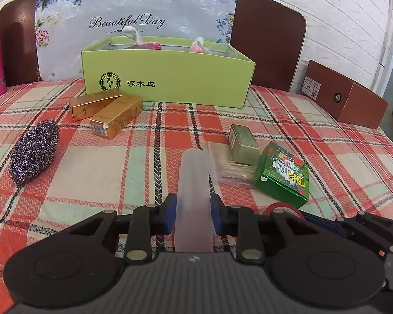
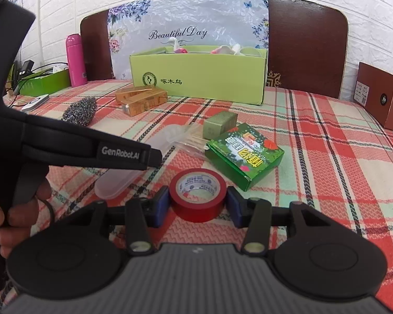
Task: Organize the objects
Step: 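Grasp the translucent white tube with the left gripper while the right grasps the red tape roll, then carry the tube and tape roll into the lime-green box and open both grippers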
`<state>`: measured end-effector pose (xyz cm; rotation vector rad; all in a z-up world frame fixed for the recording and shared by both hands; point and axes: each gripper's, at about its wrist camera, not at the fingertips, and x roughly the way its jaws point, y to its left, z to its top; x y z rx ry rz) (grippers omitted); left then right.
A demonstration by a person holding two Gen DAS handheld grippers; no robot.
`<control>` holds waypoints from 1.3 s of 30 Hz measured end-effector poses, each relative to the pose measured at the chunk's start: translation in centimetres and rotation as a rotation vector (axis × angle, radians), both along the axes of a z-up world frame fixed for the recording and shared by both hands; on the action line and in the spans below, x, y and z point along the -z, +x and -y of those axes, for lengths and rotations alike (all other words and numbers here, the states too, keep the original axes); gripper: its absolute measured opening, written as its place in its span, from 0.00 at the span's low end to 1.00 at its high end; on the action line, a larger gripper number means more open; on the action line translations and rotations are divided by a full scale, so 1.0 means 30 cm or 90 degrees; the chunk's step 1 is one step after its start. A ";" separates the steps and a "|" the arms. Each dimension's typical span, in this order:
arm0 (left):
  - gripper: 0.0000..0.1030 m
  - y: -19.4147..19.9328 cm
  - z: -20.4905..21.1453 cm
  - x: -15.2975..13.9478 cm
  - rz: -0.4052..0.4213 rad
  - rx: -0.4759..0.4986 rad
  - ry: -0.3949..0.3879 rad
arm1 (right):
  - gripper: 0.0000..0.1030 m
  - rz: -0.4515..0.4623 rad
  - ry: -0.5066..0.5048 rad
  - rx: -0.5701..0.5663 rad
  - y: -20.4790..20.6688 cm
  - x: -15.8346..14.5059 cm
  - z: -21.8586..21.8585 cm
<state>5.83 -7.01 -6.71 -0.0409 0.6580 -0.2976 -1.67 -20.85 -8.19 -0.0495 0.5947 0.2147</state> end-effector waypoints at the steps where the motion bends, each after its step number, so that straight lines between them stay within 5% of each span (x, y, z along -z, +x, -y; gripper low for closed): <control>1: 0.28 -0.001 0.003 0.001 0.002 0.000 0.002 | 0.45 0.000 -0.001 0.001 0.000 0.000 0.000; 16: 0.28 -0.029 0.013 0.007 0.022 0.020 0.042 | 0.46 -0.002 0.009 0.002 -0.003 0.000 0.000; 27: 0.28 -0.058 -0.054 -0.027 0.015 0.000 0.006 | 0.45 0.024 0.017 0.010 -0.026 -0.003 0.007; 39: 0.28 -0.029 -0.072 -0.171 0.091 0.004 -0.023 | 0.45 0.069 0.086 0.013 -0.044 -0.075 0.027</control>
